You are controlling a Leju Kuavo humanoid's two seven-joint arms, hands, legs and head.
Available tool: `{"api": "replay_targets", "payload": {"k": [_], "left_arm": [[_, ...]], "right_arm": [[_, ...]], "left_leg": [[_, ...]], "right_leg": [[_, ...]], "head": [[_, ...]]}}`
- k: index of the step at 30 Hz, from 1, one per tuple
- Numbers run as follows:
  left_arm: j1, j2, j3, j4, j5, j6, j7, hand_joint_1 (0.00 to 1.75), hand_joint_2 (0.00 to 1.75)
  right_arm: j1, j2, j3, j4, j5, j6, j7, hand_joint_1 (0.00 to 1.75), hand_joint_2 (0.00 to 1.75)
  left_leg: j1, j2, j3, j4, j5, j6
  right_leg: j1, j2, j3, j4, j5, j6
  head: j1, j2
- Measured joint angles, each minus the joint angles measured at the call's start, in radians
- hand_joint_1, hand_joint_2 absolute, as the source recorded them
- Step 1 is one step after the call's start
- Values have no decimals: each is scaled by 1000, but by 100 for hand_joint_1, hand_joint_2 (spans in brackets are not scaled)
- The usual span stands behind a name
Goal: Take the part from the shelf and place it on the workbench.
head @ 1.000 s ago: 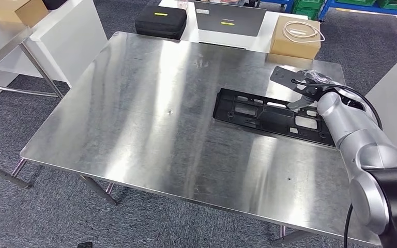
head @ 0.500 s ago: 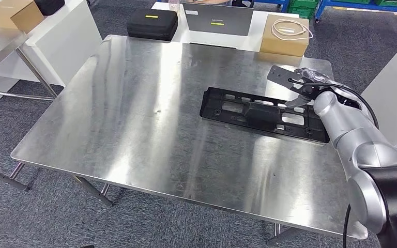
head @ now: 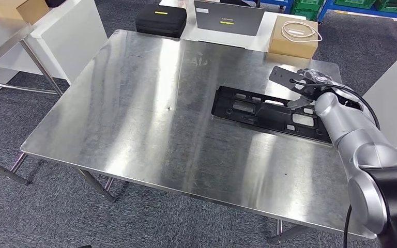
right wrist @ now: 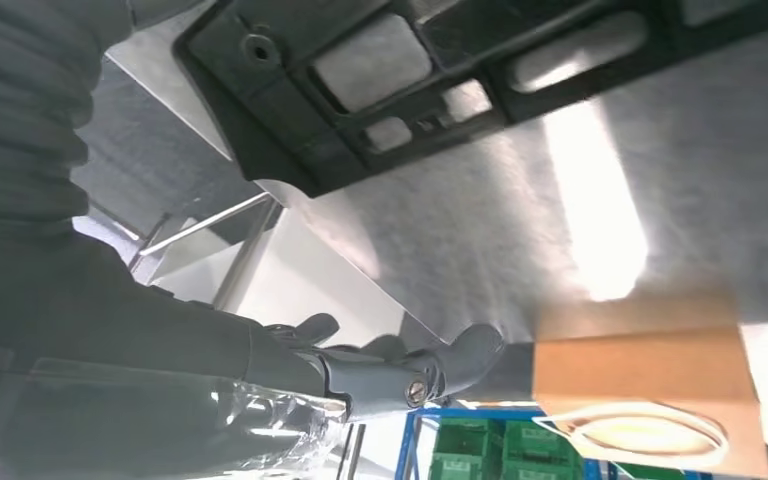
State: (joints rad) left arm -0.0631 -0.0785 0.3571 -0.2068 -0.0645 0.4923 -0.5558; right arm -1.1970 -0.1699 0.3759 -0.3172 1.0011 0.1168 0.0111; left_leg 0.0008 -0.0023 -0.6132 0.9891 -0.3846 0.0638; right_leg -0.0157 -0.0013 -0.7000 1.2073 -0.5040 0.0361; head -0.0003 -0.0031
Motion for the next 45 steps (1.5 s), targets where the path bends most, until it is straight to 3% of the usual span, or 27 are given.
{"api": "replay_targets", "payload": {"k": [1, 3, 5, 7, 9, 11, 13, 14, 15, 17, 19, 23, 25, 27, 29, 30, 31, 33, 34, 35, 37, 39, 40, 42, 43, 44, 45], "left_arm": [[0, -1, 0, 0, 0, 0, 0, 0, 0], [0, -1, 0, 0, 0, 0, 0, 0, 0], [1, -1, 0, 0, 0, 0, 0, 0, 0], [2, 0, 0, 0, 0, 0, -1, 0, 0], [3, 2, 0, 0, 0, 0, -2, 0, 0], [4, 1, 0, 1, 0, 0, -3, 0, 0], [6, 1, 0, 3, 0, -1, -3, 0, 0], [7, 2, 0, 4, 0, -1, -3, 0, 0], [7, 2, 1, 4, 0, -2, -3, 0, 0], [6, 3, 1, 5, 1, -2, -3, 0, 0], [6, 3, 1, 5, 1, -2, -3, 0, 0], [6, 3, 2, 6, 2, -2, -3, 0, 0], [4, 1, 2, 6, 2, -2, -3, 0, 0], [4, 1, 2, 6, 2, -2, -3, 0, 0], [5, 1, 2, 6, 2, -2, -3, 0, 0], [4, 0, 2, 6, 2, -2, -3, 0, 0], [4, -1, 2, 6, 2, -2, -3, 0, 0], [4, -2, 2, 6, 2, -2, -3, 0, 0], [4, -2, 2, 6, 2, -2, -3, 0, 0], [4, -2, 2, 6, 2, -2, -3, 0, 0], [5, -2, 2, 7, 2, -2, -3, 0, 0], [6, -1, 3, 7, 2, -2, -3, 0, 0], [7, 0, 3, 7, 2, -2, -3, 0, 0], [7, 0, 3, 7, 2, -2, -3, 0, 0], [7, 0, 3, 7, 2, -2, -3, 0, 0], [7, 0, 3, 7, 2, -2, -3, 0, 0], [7, 0, 4, 7, 2, -2, -3, 0, 0]], "right_arm": [[-1, 0, 1, 0, 0, -2, 1, 0, 175], [-3, 0, 2, 0, 0, -7, 4, 0, 175], [-5, 0, 2, 0, 1, -11, 8, 0, 175], [-5, 0, 3, 0, 1, -12, 11, 0, 175], [-5, 3, 3, 0, 1, -12, 15, 0, 175], [-5, 6, 4, 0, 1, -12, 17, 0, 175], [-3, 7, 5, 1, 1, -12, 18, 0, 175], [-2, 8, 5, 2, 1, -12, 19, 0, 175], [-2, 8, 6, 2, 1, -12, 20, 0, 175], [-2, 8, 6, 2, 2, -12, 22, 0, 175], [-3, 8, 7, 2, 3, -12, 23, 0, 175], [-5, 7, 10, 3, 3, -13, 24, 0, 175], [-5, 2, 10, 3, 3, -13, 24, 0, 175], [-4, -2, 11, 4, 2, -13, 26, 0, 175], [0, -2, 11, 7, 2, -13, 26, 0, 175], [1, -2, 11, 8, 2, -13, 26, 0, 175], [1, -2, 11, 8, 2, -13, 26, 0, 175], [-1, -1, 11, 7, 2, -13, 26, 0, 175], [-2, -1, 11, 5, 2, -14, 26, 0, 175], [-3, 0, 11, 3, 2, -14, 26, 0, 175], [-2, 0, 11, 2, 2, -15, 26, 0, 175], [-3, 3, 11, 2, 2, -15, 27, 0, 175], [-4, 6, 11, 2, 2, -15, 27, 0, 175], [-4, 10, 11, 2, 3, -16, 28, 0, 175], [-4, 10, 11, 2, 5, -17, 31, 0, 175], [-2, 10, 11, 2, 7, -20, 35, 0, 175], [0, 10, 11, 2, 10, -23, 40, 0, 175]], "left_leg": [[-1, 0, -1, 1, 1, -2], [-6, -1, -5, 5, 2, -8], [-10, 0, -10, 8, 5, -17], [-8, -1, -14, 13, 2, -25], [-3, -2, -37, 68, -40, -37], [6, -2, -88, 199, -118, -52], [15, -2, -126, 304, -162, -63], [19, -1, -119, 304, -157, -67], [23, -1, -93, 264, -135, -69], [28, -1, -11, 127, -83, -70], [24, -3, 31, 45, -60, -64], [11, -2, 19, 23, -31, -31], [11, -1, 5, 9, -7, -12], [8, -2, -19, 8, 11, -2], [6, -2, -44, 8, 30, -2], [5, -2, -57, 9, 41, -3], [4, -2, -70, 9, 51, -6], [2, -2, -91, 10, 71, -13], [1, -2, -97, 9, 82, -18], [1, -2, -100, 8, 93, -24], [2, -2, -102, -1, 112, -37], [7, -3, -114, 15, 87, -48], [10, -3, -127, 51, 44, -53], [17, -2, -159, 181, -65, -65], [20, -2, -170, 249, -100, -72], [24, -2, -170, 294, -111, -77], [29, -1, -153, 304, -103, -82]], "right_leg": [[0, 0, 43, -77, 26, 5], [3, 0, 112, -203, 64, 3], [7, 0, 127, -235, 75, -8], [-3, 0, 126, -238, 82, -20], [-15, -1, 127, -242, 90, -33], [-15, -2, 124, -242, 95, -40], [-15, -3, 119, -239, 98, -40], [-16, -2, 116, -236, 99, -40], [-17, -2, 113, -233, 99, -39], [-16, -2, 107, -225, 100, -36], [-12, -1, 100, -221, 105, -28], [-9, -1, 82, -222, 113, 0], [-8, -1, 46, -156, 59, -8], [-8, -1, -5, -20, -21, -22], [-7, 0, -22, 68, -52, -18], [-6, 0, -4, 62, -43, -10], [-5, -1, 35, 18, -25, -4], [0, -1, 143, -126, -7, -2], [4, -1, 179, -183, -6, -5], [9, 0, 198, -217, -9, -8], [10, 1, 190, -228, 1, -16], [-2, -3, 184, -234, 21, -35], [-9, -5, 178, -236, 35, -45], [-9, -5, 155, -235, 58, -55], [-9, -5, 142, -234, 69, -54], [-10, -5, 130, -233, 78, -51], [-11, -5, 118, -231, 86, -46]], "head": [[0, 0], [-1, 0], [-1, 0], [-1, 0], [-5, 0], [-9, 0], [-9, 0], [-10, 0], [-10, 0], [-10, 0], [-8, 0], [-6, 0], [-3, 0], [0, 0], [1, 0], [1, 0], [1, 0], [2, 0], [1, 0], [1, 0], [2, 0], [2, 0], [1, 0], [-1, 0], [-1, 0], [-1, 0], [-1, 0]]}}
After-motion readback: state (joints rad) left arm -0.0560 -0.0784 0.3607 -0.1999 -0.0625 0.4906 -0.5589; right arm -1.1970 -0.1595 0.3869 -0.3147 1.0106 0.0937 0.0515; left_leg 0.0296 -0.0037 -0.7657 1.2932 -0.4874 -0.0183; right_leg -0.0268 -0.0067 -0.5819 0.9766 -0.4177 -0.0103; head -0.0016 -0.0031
